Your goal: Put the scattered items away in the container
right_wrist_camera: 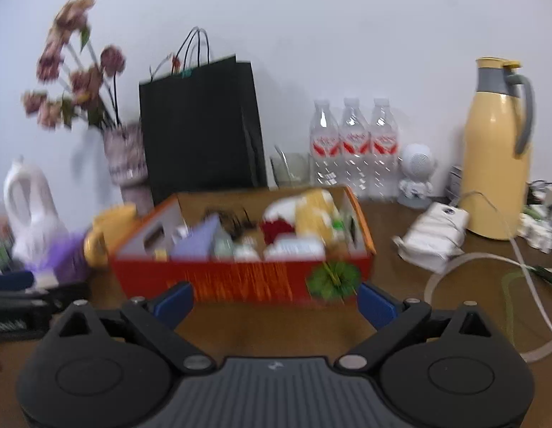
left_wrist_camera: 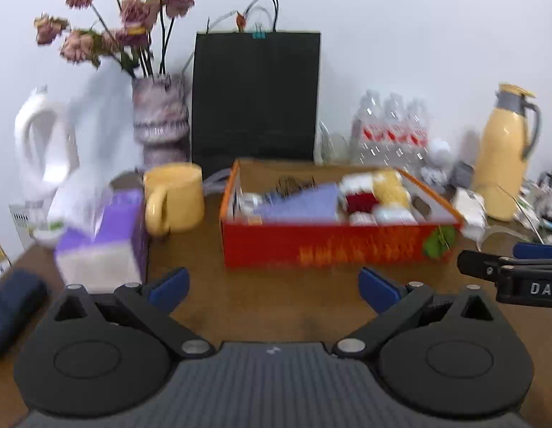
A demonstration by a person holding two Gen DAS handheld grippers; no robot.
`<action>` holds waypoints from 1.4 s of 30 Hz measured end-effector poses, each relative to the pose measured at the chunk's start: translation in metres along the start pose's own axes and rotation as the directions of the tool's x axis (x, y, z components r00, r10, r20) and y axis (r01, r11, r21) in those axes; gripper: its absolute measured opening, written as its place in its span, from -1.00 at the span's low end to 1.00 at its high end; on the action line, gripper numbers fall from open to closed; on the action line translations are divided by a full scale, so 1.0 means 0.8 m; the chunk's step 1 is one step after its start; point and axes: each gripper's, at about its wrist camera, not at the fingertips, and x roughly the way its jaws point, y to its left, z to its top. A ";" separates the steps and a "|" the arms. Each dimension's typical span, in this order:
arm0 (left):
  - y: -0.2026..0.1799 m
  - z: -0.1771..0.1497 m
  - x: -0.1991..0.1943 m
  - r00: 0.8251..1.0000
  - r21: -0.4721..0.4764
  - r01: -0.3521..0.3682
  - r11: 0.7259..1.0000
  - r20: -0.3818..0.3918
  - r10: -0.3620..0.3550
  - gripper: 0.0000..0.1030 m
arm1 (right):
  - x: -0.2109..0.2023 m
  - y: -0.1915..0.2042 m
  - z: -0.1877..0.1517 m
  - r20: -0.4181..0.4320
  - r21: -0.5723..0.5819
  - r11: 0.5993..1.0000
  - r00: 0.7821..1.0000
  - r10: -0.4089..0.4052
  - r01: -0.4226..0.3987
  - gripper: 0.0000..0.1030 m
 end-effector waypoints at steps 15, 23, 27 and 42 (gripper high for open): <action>0.006 -0.064 0.012 0.988 -0.018 0.016 1.000 -0.156 -0.019 1.00 | -0.005 0.022 -0.072 -0.151 -0.083 0.996 0.988 -0.042 0.030 1.00; -0.003 -0.073 0.022 0.979 0.025 0.025 0.999 -0.205 -0.019 1.00 | 0.002 0.029 -0.078 -0.185 -0.054 0.999 0.983 -0.014 0.004 1.00; -0.006 -0.076 0.024 0.974 0.033 0.022 0.999 -0.226 -0.014 1.00 | 0.007 0.031 -0.082 -0.210 -0.048 0.999 0.978 -0.012 0.002 1.00; -0.010 -0.081 0.022 0.976 0.033 -0.002 0.999 -0.216 0.010 1.00 | 0.007 0.029 -0.089 -0.219 -0.050 0.999 0.975 -0.027 0.016 1.00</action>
